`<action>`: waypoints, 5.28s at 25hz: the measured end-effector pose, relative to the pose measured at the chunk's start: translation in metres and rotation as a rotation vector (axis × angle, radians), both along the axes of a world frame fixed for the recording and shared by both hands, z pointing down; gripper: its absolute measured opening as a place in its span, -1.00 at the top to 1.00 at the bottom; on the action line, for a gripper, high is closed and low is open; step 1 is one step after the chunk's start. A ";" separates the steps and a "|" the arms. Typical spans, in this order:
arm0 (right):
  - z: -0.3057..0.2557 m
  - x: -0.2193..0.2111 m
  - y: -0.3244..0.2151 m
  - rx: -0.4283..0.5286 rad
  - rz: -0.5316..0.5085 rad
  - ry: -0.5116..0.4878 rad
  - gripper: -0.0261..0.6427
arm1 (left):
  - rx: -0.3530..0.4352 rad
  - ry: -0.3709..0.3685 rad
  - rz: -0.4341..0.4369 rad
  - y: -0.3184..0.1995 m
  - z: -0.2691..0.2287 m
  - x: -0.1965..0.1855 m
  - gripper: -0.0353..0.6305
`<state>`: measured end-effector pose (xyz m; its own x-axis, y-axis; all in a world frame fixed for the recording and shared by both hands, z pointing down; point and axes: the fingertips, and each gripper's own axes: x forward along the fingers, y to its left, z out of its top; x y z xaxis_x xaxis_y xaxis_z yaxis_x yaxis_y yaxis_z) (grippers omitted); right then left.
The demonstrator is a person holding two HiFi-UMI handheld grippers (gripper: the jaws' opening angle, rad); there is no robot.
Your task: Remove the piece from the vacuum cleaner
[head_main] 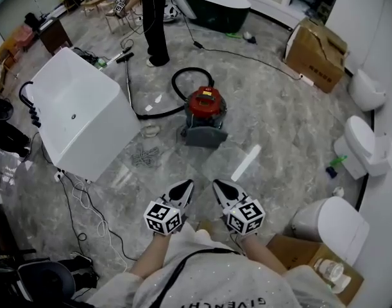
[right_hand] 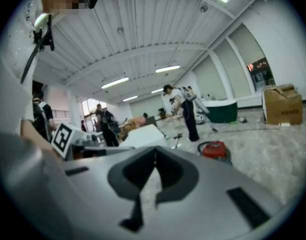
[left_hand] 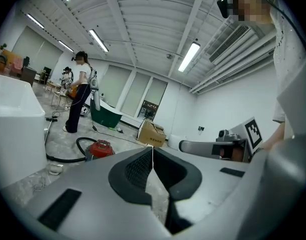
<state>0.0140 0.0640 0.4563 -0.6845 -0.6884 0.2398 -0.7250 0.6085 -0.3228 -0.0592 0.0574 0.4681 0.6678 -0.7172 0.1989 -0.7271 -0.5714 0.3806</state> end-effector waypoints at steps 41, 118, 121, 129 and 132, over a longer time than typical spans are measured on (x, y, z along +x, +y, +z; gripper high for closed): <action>0.172 -0.009 -0.260 -0.313 -0.144 0.245 0.88 | -0.222 -0.171 0.346 -0.265 0.168 0.037 0.82; 0.437 0.037 -0.333 -0.180 -0.645 0.929 0.80 | -0.127 -1.050 0.642 -0.330 0.437 0.047 0.80; 0.418 0.035 -0.327 -0.176 -0.643 0.928 0.80 | -0.127 -1.049 0.632 -0.324 0.418 0.046 0.80; 0.334 0.032 -0.309 -0.155 -0.642 0.916 0.80 | -0.115 -1.014 0.576 -0.307 0.337 0.044 0.80; 0.298 0.033 -0.305 -0.128 -0.640 0.926 0.80 | -0.100 -0.993 0.559 -0.303 0.303 0.045 0.80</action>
